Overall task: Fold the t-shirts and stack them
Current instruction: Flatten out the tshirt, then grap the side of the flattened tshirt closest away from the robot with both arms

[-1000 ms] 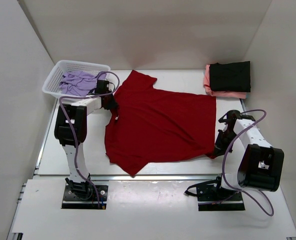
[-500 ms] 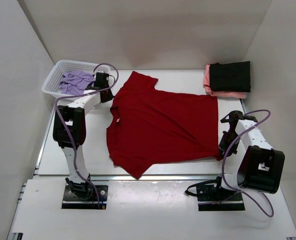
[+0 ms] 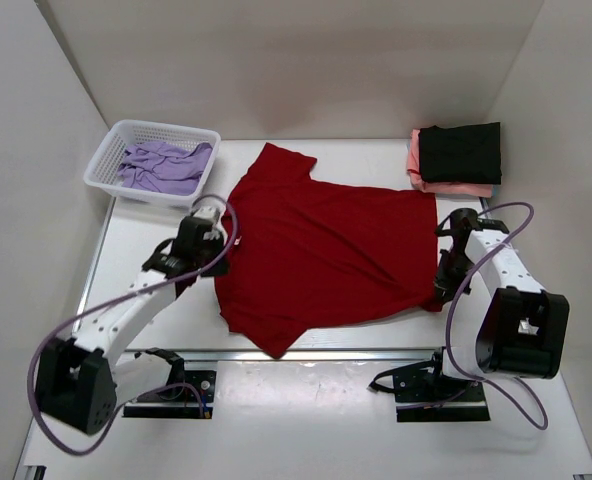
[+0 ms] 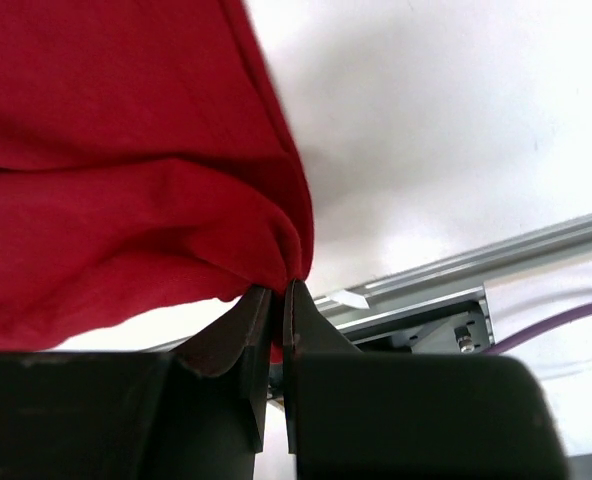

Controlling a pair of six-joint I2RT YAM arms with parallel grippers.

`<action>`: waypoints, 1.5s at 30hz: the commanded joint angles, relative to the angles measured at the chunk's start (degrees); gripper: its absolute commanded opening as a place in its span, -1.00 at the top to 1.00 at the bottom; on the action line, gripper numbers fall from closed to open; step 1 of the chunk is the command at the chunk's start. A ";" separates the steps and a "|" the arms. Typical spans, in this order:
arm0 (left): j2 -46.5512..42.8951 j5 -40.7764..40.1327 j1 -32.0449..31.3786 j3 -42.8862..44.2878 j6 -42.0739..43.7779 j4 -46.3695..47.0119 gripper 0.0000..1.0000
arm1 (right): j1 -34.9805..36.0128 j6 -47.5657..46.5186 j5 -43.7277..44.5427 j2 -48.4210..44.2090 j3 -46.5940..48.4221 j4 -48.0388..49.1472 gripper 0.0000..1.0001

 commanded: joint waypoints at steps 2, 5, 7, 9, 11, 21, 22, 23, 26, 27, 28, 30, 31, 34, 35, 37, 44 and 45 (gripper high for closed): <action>-10.92 5.43 7.06 -11.15 -1.59 -5.20 0.34 | 1.99 0.34 -0.05 1.22 3.10 1.12 1.00; -14.37 5.17 7.43 -15.64 -2.30 -5.11 0.18 | 3.13 0.26 -0.75 1.83 3.36 1.55 1.00; -14.38 7.53 6.99 -17.76 -4.31 -4.41 0.12 | 3.13 0.34 -1.11 1.22 3.36 1.65 1.00; -14.38 8.94 5.94 -18.73 -6.51 -3.62 0.07 | 3.05 0.43 -1.55 1.13 3.19 1.73 1.00; -13.59 10.61 4.80 -20.05 -10.97 -1.96 0.05 | 2.87 0.17 -1.81 0.69 2.93 1.73 1.00; -12.97 13.25 3.91 -23.92 -17.94 1.83 0.12 | 2.96 0.08 -3.13 -0.01 1.43 2.25 1.00; -13.14 13.52 3.91 -23.66 -18.12 1.83 0.24 | 3.22 0.17 -3.13 -0.10 1.43 2.09 1.00; -13.32 13.69 4.00 -23.48 -18.47 1.66 0.39 | 3.22 -0.01 -3.31 -0.01 1.43 2.43 1.00; -14.63 14.57 4.79 -21.82 -19.09 -0.44 0.53 | 3.31 0.17 -3.48 -0.10 1.25 2.61 1.00; -15.51 14.05 4.70 -21.38 -19.09 -0.97 0.53 | 3.39 0.17 -3.66 0.07 0.91 2.61 1.00; -15.87 13.87 4.88 -20.50 -18.83 -2.55 0.50 | 3.48 0.17 -3.22 -0.01 0.99 2.79 0.99; -16.83 13.96 4.79 -19.44 -18.65 -3.70 0.44 | 3.66 0.34 -3.57 -0.36 0.81 2.53 1.00; -16.92 14.83 5.14 -19.26 -18.56 -4.14 0.33 | 3.40 0.08 -3.66 -0.36 0.55 2.78 1.00; -17.89 16.33 5.40 -19.17 -19.52 -4.76 0.30 | 3.04 -0.01 -3.48 -0.37 0.46 3.22 0.99; -18.07 16.59 5.06 -19.35 -19.61 -4.76 0.38 | 3.04 0.08 -3.57 -0.63 0.11 3.14 1.00; -17.89 16.42 4.79 -19.26 -19.61 -5.11 0.42 | 3.39 -0.01 -3.22 -0.80 0.11 3.05 1.00; -17.80 17.12 5.05 -17.86 -19.26 -7.74 0.81 | 3.14 -0.27 -3.66 -1.07 -0.42 3.23 1.00; -18.06 16.69 5.40 -17.16 -18.83 -8.62 0.86 | 3.22 -0.45 -3.57 -1.33 -0.42 3.31 1.00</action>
